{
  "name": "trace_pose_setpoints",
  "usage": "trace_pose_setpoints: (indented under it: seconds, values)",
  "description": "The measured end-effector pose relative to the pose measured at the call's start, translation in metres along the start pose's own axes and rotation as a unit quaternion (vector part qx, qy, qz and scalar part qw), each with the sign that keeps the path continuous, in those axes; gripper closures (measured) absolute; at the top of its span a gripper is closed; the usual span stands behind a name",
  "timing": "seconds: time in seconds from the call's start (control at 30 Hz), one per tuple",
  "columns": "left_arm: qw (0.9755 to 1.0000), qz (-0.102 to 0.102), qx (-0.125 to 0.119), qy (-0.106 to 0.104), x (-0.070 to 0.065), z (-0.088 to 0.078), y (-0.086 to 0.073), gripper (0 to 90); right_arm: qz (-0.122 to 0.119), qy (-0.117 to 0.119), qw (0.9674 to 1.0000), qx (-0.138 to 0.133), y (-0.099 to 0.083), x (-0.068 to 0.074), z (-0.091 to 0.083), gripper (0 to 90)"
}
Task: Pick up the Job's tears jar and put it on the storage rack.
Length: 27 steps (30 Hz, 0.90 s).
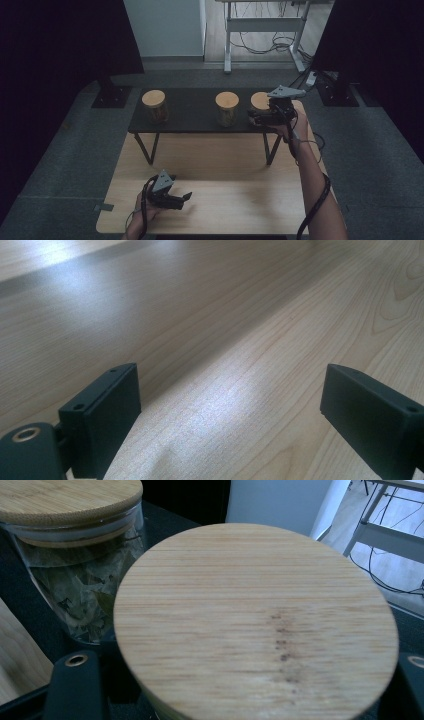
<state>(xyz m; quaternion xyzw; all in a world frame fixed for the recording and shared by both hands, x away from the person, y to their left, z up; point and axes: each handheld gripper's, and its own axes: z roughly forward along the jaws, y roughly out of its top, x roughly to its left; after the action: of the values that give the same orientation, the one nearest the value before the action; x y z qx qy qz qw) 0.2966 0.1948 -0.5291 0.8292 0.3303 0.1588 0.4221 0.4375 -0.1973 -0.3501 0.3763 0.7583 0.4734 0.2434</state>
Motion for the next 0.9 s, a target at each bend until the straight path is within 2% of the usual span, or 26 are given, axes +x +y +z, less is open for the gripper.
trace_pose_setpoints:
  seconds: [0.23,0.9]
  values:
    - [1.0000,0.000,0.000,-0.001,-0.0008,0.0002,0.0002,9.1,0.016,-0.006,0.9999,-0.001,-0.0018,-0.0021,0.0008,23.6]
    - [1.0000,0.002,0.002,-0.001,-0.0016,0.0014,0.0002,9.0,0.009,-0.016,0.9998,0.002,-0.0009,0.0004,-0.0002,22.8]
